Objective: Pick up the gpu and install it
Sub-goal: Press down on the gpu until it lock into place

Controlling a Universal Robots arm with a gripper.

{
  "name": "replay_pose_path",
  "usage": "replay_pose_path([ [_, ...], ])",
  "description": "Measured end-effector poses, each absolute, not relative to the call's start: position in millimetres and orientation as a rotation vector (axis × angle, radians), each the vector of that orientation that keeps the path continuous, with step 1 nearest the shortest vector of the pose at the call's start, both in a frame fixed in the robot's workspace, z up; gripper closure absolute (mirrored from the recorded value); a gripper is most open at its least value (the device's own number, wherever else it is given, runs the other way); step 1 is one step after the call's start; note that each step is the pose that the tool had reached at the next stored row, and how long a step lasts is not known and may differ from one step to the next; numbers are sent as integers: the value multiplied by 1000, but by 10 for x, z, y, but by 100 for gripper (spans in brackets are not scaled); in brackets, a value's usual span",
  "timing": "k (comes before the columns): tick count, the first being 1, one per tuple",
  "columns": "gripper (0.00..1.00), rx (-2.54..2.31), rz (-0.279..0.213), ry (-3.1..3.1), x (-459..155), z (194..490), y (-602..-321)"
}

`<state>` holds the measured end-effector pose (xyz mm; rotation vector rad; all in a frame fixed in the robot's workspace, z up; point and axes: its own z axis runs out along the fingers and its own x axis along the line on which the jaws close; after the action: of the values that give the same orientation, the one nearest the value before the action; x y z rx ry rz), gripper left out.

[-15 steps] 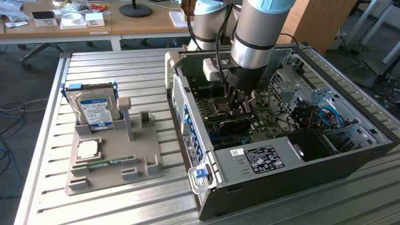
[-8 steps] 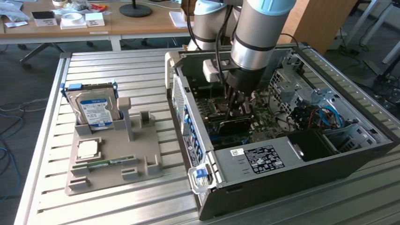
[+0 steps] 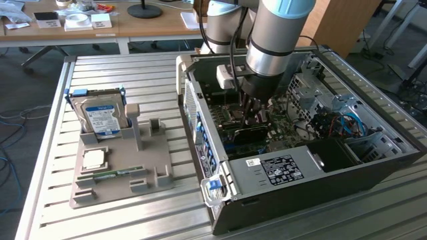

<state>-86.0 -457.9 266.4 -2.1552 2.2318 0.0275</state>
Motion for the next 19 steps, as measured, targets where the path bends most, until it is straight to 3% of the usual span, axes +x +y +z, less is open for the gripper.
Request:
replay_pose_path([
  [19,89,-2155,28,2232,-853,2617,-4583],
])
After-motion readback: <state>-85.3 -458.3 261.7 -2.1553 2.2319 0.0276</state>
